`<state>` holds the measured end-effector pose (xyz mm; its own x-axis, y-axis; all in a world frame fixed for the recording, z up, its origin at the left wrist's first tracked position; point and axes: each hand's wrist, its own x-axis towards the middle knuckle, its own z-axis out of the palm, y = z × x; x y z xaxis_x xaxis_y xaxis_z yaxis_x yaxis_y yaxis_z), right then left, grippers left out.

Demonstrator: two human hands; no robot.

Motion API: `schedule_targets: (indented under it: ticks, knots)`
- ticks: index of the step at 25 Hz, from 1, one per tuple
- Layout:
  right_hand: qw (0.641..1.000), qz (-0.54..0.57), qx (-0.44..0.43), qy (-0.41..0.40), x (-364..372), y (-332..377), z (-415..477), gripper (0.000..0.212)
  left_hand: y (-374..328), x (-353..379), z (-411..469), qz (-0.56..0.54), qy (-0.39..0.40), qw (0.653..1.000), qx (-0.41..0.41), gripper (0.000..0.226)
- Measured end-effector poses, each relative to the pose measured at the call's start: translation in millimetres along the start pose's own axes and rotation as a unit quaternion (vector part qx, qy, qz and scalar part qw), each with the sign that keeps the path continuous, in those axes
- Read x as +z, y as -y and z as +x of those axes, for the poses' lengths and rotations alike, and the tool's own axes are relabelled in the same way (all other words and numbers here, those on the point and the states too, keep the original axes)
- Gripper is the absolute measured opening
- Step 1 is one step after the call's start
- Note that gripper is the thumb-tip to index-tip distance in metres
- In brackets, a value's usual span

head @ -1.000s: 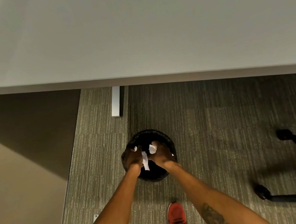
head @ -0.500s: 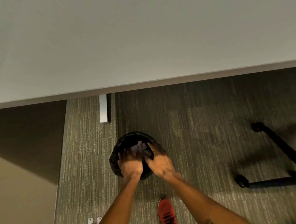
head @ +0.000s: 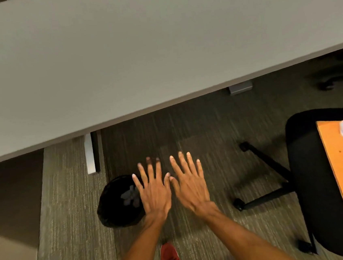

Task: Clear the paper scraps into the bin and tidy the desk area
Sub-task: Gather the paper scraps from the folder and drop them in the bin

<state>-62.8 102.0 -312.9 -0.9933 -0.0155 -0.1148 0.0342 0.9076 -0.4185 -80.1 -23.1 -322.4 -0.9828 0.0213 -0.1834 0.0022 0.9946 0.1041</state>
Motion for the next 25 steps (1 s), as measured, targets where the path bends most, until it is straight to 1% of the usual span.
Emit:
schedule_targets:
  ticks: [4, 7, 9, 12, 16, 21, 23, 25]
  knots:
    - [0.998, -0.019, 0.041, -0.033, -57.8, -74.8, -31.7, 0.059, -89.7, -21.4, -11.7, -0.009, 0.003, 0.997, 0.073, 0.062]
    - [0.993, -0.020, 0.098, -0.057, -97.7, -134.8, -61.2, 0.060, -163.7, -29.4, -23.2, -0.017, 0.010, 0.990, 0.141, 0.062]
    - [0.990, -0.018, 0.126, -0.066, -117.4, -162.5, -77.1, 0.059, -201.2, -29.5, -28.4, -0.017, 0.008, 0.985, 0.173, 0.062]
    - [0.975, -0.019, 0.200, -0.090, -148.5, -221.3, -117.8, 0.059, -281.3, -23.0, -50.3, -0.014, 0.018, 0.969, 0.247, 0.062]
    - [0.953, -0.016, 0.283, -0.107, -172.6, -289.6, -168.6, 0.060, -370.6, -2.9, -82.2, -0.008, 0.026, 0.948, 0.316, 0.062]
    - [0.929, 0.015, 0.345, -0.134, -184.9, -355.4, -224.3, 0.064, -447.5, 25.3, -119.7, 0.002, 0.050, 0.924, 0.380, 0.064]
    - [0.920, 0.015, 0.366, -0.137, -186.2, -373.0, -241.6, 0.065, -469.2, 35.6, -132.9, 0.007, 0.066, 0.916, 0.396, 0.064]
    - [0.906, 0.050, 0.395, -0.147, -184.6, -389.1, -255.0, 0.068, -486.1, 47.6, -144.1, 0.011, 0.080, 0.909, 0.410, 0.065]
